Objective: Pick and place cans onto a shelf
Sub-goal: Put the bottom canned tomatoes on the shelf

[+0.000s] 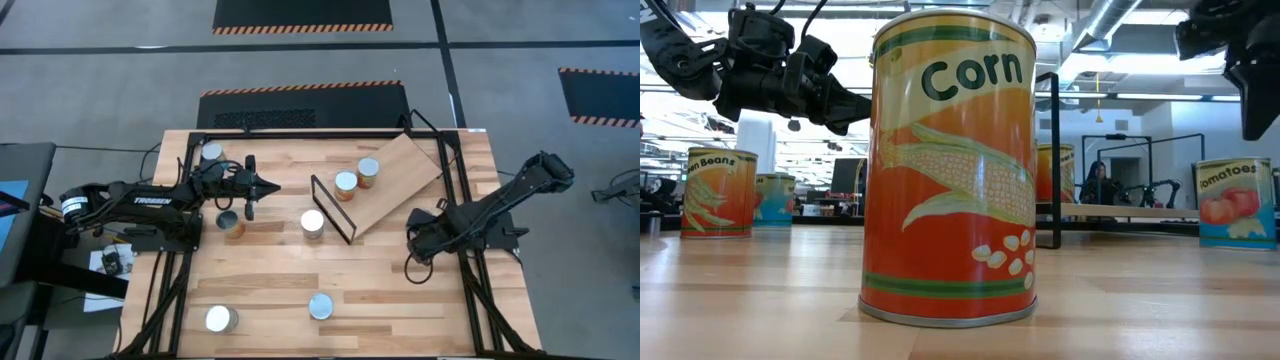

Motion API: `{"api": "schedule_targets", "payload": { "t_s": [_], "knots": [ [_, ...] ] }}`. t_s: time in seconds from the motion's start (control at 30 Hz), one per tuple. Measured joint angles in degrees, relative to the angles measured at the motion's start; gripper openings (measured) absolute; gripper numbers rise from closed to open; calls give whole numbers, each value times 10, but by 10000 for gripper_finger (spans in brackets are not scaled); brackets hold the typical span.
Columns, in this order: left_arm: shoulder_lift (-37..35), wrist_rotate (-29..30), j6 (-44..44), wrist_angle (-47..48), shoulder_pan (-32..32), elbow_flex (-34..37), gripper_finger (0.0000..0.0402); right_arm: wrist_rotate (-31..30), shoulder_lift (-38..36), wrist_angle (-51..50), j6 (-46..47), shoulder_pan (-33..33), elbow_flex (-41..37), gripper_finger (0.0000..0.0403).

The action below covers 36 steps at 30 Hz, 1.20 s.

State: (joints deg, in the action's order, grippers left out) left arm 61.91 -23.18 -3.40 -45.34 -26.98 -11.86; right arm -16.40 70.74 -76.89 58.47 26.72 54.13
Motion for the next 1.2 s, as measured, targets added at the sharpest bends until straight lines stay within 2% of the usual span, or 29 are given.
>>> {"api": "schedule_targets", "payload": {
  "t_s": [0.33,0.47,0.6,0.83,0.93,1.03,1.1,1.2],
  "knots": [
    [0,0,0,2,0,0,1,0,62,9,1,-70,0,148],
    [0,0,0,2,0,0,1,1,84,13,-5,-91,0,159],
    [0,0,0,2,0,0,1,21,96,19,-30,-104,0,125],
    [0,0,0,4,0,0,1,30,97,27,-88,-107,1,14],
    [0,0,0,5,0,0,1,38,83,8,-108,-101,11,11],
    [0,0,0,5,0,0,1,28,68,-38,-136,-93,53,6],
    [0,0,0,4,0,0,1,5,66,-77,-160,-89,92,5],
    [0,0,-4,4,0,0,1,-64,63,-112,-228,-97,147,5]
  ]
}}
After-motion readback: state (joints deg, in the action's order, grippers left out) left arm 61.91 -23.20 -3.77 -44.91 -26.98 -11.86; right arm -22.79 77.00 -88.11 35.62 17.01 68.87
